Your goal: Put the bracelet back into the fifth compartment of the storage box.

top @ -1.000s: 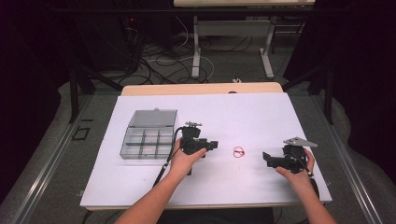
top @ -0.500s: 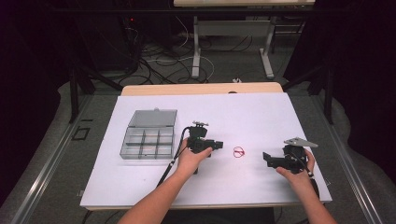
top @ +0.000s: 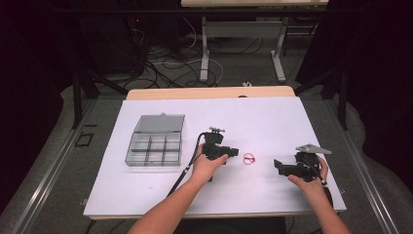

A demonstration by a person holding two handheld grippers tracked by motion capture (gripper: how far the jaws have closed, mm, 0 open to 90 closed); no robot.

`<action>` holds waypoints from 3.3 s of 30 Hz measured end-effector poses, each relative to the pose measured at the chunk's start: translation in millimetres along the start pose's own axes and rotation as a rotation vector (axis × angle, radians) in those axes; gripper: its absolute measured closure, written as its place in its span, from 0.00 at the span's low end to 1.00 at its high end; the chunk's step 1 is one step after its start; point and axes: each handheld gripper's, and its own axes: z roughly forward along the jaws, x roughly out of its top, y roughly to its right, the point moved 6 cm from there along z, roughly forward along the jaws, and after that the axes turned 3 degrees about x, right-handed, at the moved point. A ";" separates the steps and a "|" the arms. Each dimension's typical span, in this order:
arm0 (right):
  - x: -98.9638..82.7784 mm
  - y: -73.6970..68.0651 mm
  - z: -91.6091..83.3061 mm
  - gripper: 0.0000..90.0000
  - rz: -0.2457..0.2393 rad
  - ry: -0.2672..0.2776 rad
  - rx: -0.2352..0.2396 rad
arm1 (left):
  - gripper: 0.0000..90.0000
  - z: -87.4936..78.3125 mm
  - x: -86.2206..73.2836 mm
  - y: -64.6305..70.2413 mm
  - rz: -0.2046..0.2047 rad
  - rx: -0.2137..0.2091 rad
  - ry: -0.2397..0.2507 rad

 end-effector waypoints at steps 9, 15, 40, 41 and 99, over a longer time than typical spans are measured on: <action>0.0 -0.8 1.9 0.00 0.009 -0.003 0.003 | 0.65 9.4 1.6 6.6 0.010 -0.006 -0.009; -0.6 -1.0 1.6 0.00 0.009 -0.004 0.004 | 0.66 13.9 0.9 8.5 0.010 -0.016 -0.012; 1.6 -2.8 3.8 0.00 -0.006 -0.003 0.010 | 0.71 28.1 -2.8 16.8 0.019 -0.029 -0.037; 1.6 -2.5 3.8 0.00 -0.006 -0.003 0.010 | 0.71 29.0 -2.6 16.1 0.037 -0.033 -0.039; 0.6 -2.7 5.4 0.00 -0.001 -0.011 0.012 | 1.00 43.9 -6.3 20.7 0.054 0.038 -0.081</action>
